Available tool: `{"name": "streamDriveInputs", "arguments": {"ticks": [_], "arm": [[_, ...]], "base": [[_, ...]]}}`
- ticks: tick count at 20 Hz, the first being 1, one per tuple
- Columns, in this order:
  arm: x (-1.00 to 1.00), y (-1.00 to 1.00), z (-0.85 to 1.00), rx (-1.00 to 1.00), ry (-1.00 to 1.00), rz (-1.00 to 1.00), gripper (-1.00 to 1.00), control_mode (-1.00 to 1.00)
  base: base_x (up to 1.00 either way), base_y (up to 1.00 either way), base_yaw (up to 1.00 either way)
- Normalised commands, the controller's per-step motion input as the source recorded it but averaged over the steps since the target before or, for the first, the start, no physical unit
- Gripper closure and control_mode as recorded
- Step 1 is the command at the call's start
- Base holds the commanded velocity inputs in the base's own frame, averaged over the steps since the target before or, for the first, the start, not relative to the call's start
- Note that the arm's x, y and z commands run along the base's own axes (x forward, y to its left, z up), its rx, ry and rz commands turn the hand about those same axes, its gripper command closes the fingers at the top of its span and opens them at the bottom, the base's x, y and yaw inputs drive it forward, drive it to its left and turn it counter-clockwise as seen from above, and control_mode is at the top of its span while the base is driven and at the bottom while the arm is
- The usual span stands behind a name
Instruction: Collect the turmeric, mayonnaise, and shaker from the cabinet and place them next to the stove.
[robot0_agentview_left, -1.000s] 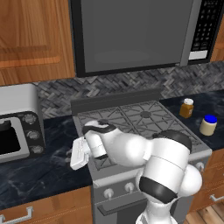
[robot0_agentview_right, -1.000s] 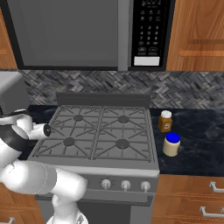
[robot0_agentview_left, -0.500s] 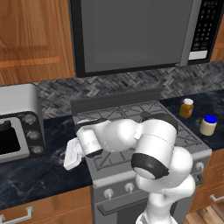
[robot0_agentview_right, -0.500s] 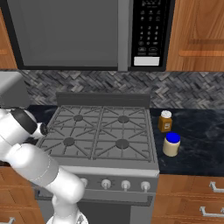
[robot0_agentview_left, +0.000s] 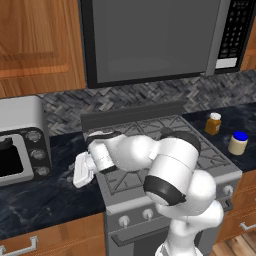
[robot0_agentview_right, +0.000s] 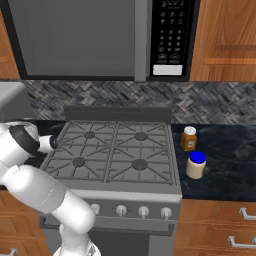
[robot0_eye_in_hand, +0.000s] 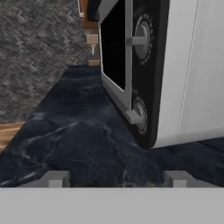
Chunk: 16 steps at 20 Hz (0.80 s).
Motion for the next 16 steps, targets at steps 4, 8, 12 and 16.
{"name": "streamDriveInputs", "arguments": {"ticks": [4,8,12,16], "arm": [[-0.01,-0.42,0.21,0.02,-0.06,0.0,-1.0,-1.0],[-0.11,-0.41,0.4,0.01,-0.05,0.01,-1.0,-1.0],[-0.23,-0.17,0.62,0.01,-0.06,0.01,-1.0,-1.0],[-0.28,-0.02,0.82,0.01,-0.06,0.02,-1.0,-1.0]], "base": [[0.0,0.0,0.0],[0.0,0.0,0.0],[0.0,0.0,0.0],[0.0,0.0,0.0]]}}
